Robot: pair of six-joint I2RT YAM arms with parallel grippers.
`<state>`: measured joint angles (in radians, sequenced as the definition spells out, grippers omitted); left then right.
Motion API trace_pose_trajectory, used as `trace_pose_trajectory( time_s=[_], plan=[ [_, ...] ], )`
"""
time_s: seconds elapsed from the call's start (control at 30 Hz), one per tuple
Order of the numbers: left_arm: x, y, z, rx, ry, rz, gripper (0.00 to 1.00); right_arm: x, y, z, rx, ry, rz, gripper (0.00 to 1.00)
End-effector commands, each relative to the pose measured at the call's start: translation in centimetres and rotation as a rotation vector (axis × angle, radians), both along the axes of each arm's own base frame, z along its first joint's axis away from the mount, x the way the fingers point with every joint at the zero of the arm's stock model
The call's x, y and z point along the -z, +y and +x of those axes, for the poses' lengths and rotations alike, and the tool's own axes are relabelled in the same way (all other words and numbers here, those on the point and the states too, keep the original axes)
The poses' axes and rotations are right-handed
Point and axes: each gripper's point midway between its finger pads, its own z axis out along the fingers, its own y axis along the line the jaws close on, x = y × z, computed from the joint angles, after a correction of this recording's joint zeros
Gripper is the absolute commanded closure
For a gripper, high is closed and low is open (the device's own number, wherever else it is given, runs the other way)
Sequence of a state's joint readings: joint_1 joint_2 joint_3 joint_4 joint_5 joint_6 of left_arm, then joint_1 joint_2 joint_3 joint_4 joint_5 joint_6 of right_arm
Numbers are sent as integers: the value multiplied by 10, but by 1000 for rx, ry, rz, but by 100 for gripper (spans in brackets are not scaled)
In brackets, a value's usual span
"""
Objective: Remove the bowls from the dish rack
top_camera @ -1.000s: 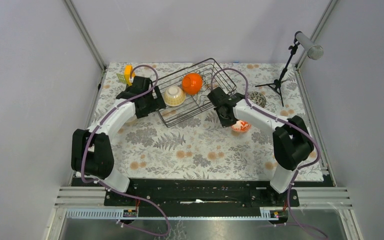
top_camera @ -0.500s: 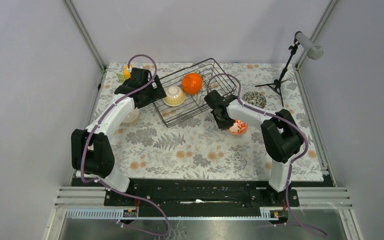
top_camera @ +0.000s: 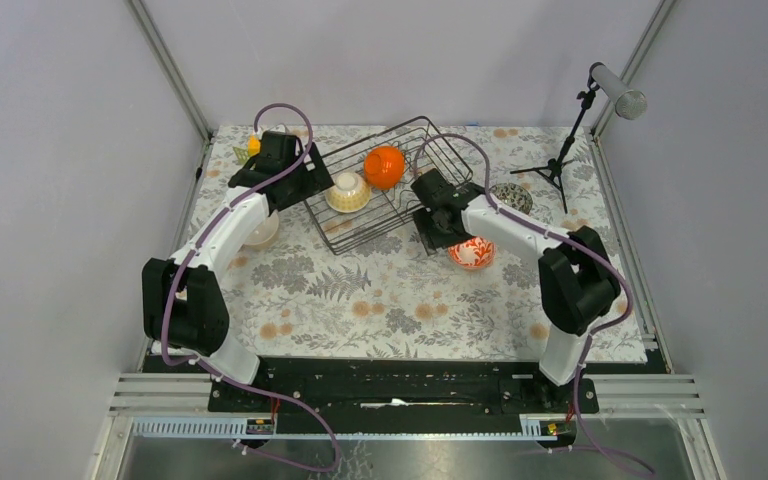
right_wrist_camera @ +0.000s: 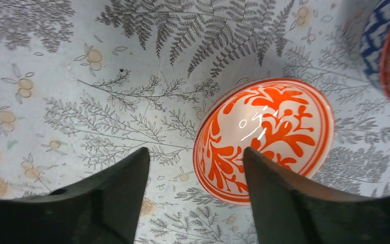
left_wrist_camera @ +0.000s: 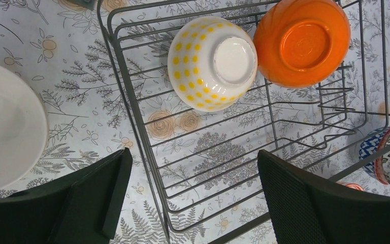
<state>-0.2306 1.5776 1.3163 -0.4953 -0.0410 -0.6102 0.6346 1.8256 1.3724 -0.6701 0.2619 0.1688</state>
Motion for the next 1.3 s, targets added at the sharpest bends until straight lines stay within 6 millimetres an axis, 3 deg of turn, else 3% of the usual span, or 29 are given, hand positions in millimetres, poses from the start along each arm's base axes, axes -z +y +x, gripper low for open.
trace_pose_trajectory(
  time_s=[0.0, 0.07, 0.1, 0.33, 0.57, 0.77, 0.9, 0.97, 1.03, 1.27],
  plan=[
    [-32, -10, 19, -5, -107, -55, 1, -54, 11, 12, -24, -107, 96, 18],
    [-34, -14, 20, -7, -116, -82, 1, -65, 10, 12, -32, -136, 104, 4],
    [-34, -15, 21, -8, -123, -92, 1, -68, 7, 12, -28, -154, 106, 1],
    [-30, -26, 36, -3, -135, -76, 1, -99, 3, 4, -13, -261, 195, 0],
    [-40, -37, 58, -4, -176, -31, 2, -130, 7, -1, -24, -346, 298, 1],
    [-32, -46, 85, 1, -177, -16, 15, -139, 10, -6, -51, -364, 340, 0],
    [-14, -46, 98, -23, -133, 10, 27, -148, 13, -13, -70, -373, 388, 0],
    [-9, -44, 103, -31, -115, 30, 29, -148, 13, -16, -79, -372, 396, 0],
    [0, -43, 106, -25, -100, 51, 27, -148, 13, -18, -86, -370, 400, 0],
    [36, -41, 109, 15, -44, 133, 2, -144, 11, -27, -96, -359, 413, 0]
  ],
)
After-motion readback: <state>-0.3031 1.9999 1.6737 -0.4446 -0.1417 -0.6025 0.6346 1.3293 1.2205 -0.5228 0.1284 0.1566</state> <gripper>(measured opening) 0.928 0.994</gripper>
